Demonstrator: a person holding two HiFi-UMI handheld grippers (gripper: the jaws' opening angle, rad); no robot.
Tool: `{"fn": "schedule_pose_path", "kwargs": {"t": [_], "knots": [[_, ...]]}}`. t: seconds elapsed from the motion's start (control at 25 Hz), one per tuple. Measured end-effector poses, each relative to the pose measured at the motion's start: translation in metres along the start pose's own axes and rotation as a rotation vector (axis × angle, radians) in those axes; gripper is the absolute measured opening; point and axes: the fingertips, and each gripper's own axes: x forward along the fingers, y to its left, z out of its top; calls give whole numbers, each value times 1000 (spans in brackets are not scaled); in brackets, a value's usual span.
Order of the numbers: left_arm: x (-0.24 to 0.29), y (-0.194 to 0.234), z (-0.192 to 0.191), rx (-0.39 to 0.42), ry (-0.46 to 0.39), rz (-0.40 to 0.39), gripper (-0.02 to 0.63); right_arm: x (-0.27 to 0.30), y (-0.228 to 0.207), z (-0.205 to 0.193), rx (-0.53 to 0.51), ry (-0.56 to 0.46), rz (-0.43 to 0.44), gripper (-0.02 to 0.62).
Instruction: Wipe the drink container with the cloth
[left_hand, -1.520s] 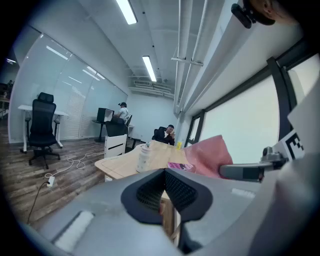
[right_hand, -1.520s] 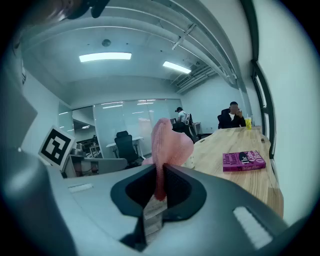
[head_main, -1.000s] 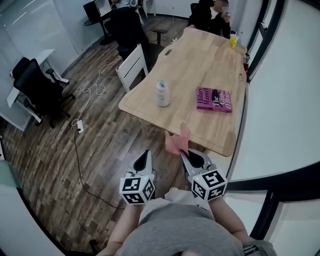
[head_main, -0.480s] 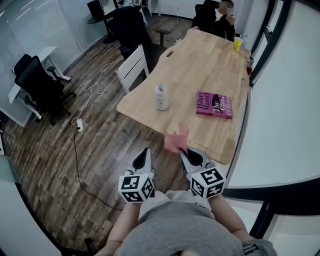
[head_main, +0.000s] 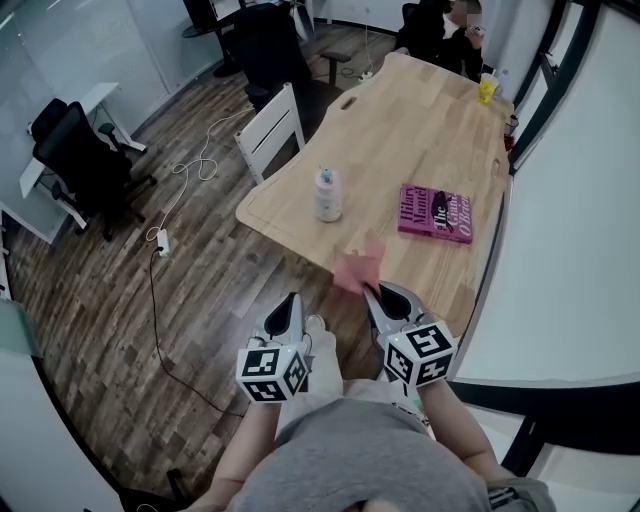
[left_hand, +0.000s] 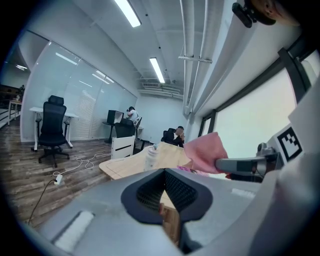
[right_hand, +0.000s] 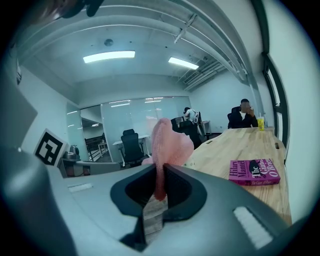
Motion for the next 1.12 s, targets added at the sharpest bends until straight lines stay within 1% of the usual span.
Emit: {"fn": "schedule_pose_path", "kwargs": {"t": [0.24,0.52,0.84,1.12], "knots": [[33,11,8,6,7,-7,0,30,-23,12,-2,5,-15,34],[85,30,25,5,19,-30,0,77,-54,36,11,-4,-46,34],[141,53,54,11,33,-58,0,134,-90,73,37,-13,-82,34],[184,71,74,12,44,-91,0,183,-117,89,35,6,-104,34]]}}
